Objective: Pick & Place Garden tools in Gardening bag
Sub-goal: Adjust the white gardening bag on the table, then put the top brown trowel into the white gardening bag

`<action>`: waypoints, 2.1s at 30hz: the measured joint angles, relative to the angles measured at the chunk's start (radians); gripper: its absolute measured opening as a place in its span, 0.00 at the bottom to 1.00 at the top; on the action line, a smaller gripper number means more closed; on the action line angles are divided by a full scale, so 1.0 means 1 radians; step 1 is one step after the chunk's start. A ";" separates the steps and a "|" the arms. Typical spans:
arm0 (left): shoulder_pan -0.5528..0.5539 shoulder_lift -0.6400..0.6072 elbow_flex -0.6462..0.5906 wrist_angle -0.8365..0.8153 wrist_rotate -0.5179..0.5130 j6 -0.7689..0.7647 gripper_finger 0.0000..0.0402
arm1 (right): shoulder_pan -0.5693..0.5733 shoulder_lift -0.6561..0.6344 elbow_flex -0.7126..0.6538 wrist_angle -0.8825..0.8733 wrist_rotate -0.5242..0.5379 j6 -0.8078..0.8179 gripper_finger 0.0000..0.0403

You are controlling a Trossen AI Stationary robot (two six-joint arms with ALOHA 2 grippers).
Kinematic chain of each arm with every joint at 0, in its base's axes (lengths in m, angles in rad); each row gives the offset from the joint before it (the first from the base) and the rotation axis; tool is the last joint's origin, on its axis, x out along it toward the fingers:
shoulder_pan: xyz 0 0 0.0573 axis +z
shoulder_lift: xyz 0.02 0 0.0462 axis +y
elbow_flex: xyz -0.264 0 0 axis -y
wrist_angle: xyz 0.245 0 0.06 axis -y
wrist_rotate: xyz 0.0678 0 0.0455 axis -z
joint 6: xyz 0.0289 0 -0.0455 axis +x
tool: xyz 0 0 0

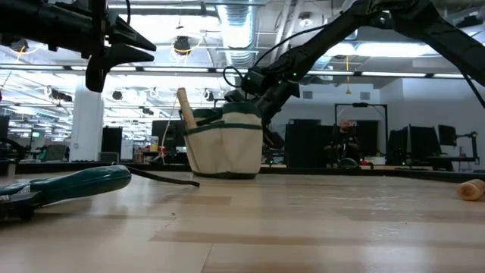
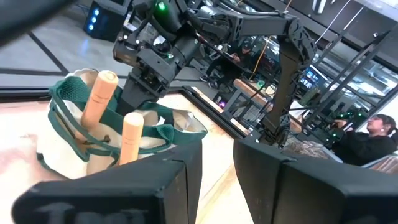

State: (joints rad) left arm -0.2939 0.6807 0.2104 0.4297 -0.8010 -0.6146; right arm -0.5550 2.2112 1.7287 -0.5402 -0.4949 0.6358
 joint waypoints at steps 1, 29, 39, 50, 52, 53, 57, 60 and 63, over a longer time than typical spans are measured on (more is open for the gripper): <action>0.000 0.000 0.000 0.000 0.000 -0.001 0.20 | -0.002 0.000 0.000 -0.001 -0.004 -0.004 0.10; 0.000 0.000 0.000 0.003 0.001 -0.003 0.20 | -0.094 -0.344 0.000 -0.444 0.224 -0.315 0.57; 0.000 0.000 0.000 0.005 0.014 -0.018 0.20 | 0.019 -0.515 0.000 -0.560 0.290 -0.534 0.54; 0.000 0.000 0.000 0.006 0.074 -0.049 0.20 | 0.184 -0.851 -0.501 -0.577 0.370 -0.317 0.54; 0.000 0.000 0.000 0.006 0.069 -0.049 0.20 | 0.222 -0.930 -0.613 -0.516 0.370 -0.228 0.54; 0.000 0.000 0.000 0.006 0.067 -0.049 0.20 | 0.244 -0.967 -0.661 -0.490 0.370 -0.195 0.54; 0.000 0.000 0.000 0.006 0.067 -0.049 0.20 | 0.361 -1.057 -0.800 -0.438 0.396 -0.175 0.54; 0.000 0.000 0.000 0.006 0.066 -0.049 0.20 | 0.457 -1.068 -0.857 -0.414 0.396 -0.244 0.54; 0.000 0.000 0.000 0.006 0.066 -0.050 0.20 | 0.522 -1.048 -0.885 -0.414 0.420 -0.206 0.54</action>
State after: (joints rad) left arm -0.2940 0.6807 0.2104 0.4354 -0.7353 -0.6644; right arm -0.0328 1.1629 0.8441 -0.9544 -0.0746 0.4295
